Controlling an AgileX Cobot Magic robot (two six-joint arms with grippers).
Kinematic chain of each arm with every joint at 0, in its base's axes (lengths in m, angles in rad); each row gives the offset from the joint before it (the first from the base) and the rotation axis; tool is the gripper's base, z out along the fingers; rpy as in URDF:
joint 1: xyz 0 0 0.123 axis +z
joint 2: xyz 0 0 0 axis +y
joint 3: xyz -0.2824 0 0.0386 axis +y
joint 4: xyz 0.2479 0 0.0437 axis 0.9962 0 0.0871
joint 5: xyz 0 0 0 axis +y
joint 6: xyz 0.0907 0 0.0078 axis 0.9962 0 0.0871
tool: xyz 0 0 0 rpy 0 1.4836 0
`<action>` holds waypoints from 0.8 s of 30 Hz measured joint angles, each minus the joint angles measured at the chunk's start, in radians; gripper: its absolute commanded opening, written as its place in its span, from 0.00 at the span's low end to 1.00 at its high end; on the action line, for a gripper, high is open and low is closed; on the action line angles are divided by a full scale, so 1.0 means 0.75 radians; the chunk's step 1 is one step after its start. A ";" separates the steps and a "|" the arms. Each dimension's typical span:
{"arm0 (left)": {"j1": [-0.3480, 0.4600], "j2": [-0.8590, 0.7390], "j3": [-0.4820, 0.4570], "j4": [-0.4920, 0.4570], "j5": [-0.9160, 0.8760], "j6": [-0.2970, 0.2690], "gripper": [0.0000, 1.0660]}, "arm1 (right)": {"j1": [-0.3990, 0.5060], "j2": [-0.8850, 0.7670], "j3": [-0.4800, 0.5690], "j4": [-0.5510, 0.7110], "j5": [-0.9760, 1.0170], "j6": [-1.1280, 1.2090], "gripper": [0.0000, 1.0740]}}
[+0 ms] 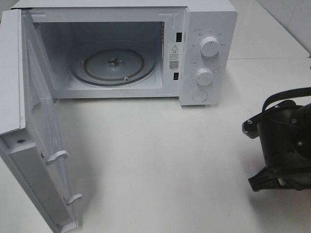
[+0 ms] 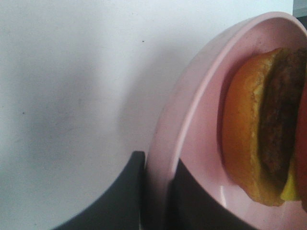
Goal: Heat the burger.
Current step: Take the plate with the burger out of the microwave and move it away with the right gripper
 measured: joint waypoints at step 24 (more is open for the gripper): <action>0.000 0.000 0.000 0.000 0.000 0.000 0.94 | -0.084 0.251 -0.004 -0.196 -0.212 0.192 0.17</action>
